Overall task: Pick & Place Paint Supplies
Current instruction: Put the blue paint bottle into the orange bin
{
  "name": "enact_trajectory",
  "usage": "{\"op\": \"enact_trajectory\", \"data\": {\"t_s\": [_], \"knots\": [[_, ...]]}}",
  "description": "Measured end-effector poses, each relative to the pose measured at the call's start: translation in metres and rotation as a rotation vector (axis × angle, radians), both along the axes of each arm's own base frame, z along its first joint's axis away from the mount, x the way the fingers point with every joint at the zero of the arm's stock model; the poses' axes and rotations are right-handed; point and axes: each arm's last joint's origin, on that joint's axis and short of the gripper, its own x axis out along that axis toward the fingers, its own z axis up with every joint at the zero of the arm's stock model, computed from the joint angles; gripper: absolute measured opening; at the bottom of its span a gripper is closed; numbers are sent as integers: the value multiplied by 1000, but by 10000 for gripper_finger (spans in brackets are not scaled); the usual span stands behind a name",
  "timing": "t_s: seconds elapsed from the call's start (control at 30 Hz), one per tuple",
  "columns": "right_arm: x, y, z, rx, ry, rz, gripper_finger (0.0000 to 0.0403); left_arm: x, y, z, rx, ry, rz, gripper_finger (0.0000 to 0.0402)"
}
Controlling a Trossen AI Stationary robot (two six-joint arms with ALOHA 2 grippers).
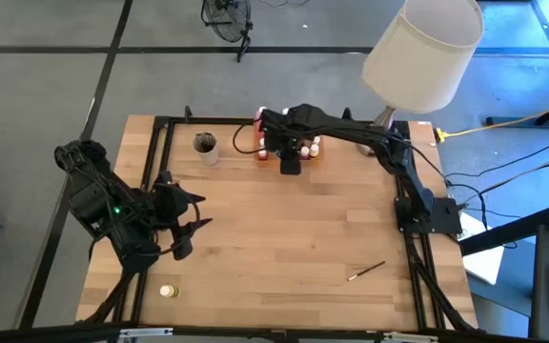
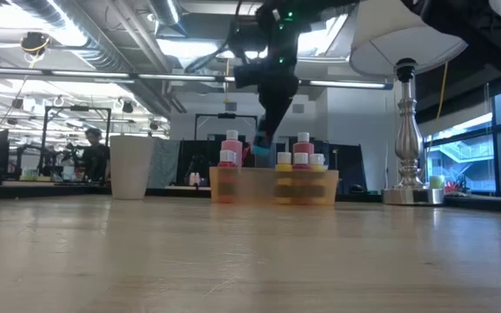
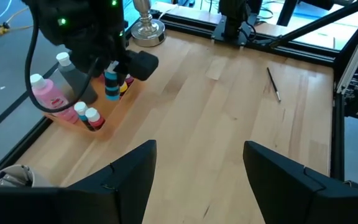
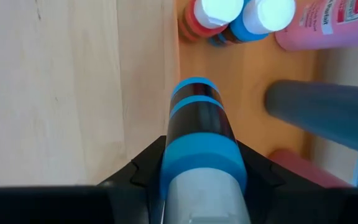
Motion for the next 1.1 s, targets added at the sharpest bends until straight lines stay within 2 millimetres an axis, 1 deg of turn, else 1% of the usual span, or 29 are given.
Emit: {"op": "enact_trajectory", "data": {"t_s": [0.2, 0.47, 0.7, 1.1], "knots": [[6, -7, -16, -13, 29, -2, 136, 0, 0, 0, -1, 1, -1, 237], [14, -10, -32, -17, 34, 23, 136, 0, 0, 0, -10, 12, -9, 237], [18, -13, -50, -6, 75, 38, 136, 0, 0, 0, -12, 16, -12, 237], [20, -16, -52, -11, 64, 56, 136, 0, -1, -1, -22, 27, -21, 237]]}}
